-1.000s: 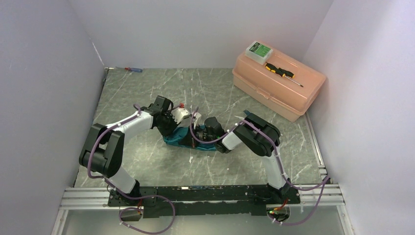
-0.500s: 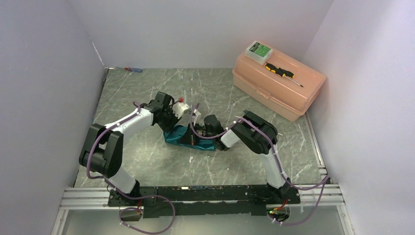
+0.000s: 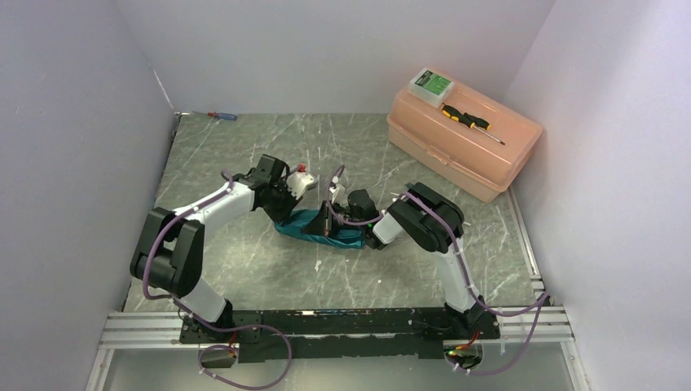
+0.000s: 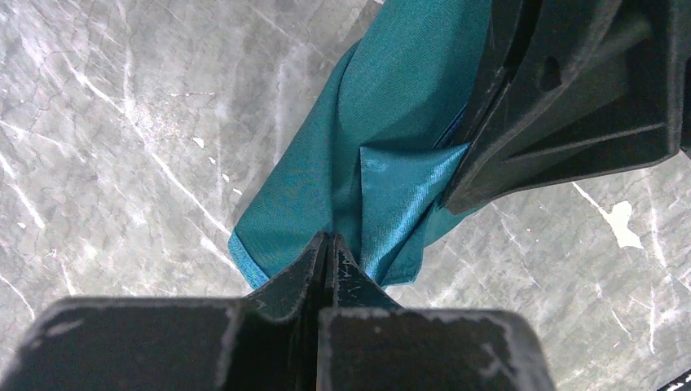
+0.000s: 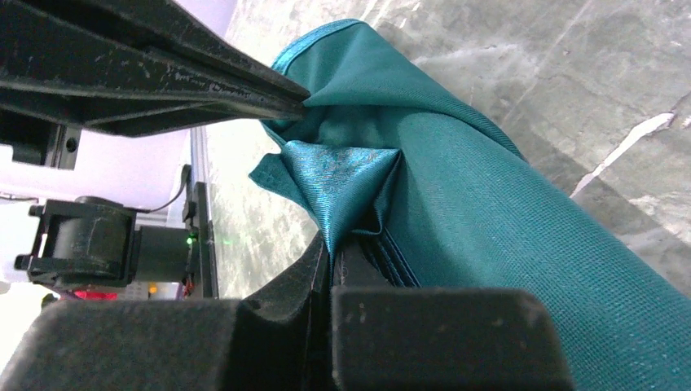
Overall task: Fold the napkin into a case and place the utensils inside
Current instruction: Grasp the top corner of the smaller rectangle folded napkin from the folded napkin.
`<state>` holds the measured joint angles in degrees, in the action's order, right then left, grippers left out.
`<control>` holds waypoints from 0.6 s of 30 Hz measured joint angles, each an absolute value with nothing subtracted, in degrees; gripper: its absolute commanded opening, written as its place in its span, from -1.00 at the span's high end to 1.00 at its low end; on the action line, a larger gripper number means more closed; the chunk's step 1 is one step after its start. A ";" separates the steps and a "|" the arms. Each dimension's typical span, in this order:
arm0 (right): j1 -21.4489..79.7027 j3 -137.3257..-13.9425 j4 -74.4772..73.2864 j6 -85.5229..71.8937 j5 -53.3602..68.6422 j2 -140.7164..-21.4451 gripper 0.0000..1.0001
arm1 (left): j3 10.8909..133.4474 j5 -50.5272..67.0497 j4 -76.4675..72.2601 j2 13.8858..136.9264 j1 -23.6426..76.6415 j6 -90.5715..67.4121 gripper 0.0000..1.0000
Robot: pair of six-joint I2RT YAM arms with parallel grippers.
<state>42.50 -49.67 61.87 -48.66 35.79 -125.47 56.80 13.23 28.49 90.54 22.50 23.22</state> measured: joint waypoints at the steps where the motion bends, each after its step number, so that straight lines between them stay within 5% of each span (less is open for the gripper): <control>1: 42.52 -49.98 60.29 -48.64 35.53 -125.12 1.00 | 56.69 13.23 28.40 90.54 22.50 23.22 0.95; 18: 42.63 -60.49 38.41 -44.34 33.78 -120.97 1.00 | 54.54 14.11 26.83 89.27 22.52 24.32 0.95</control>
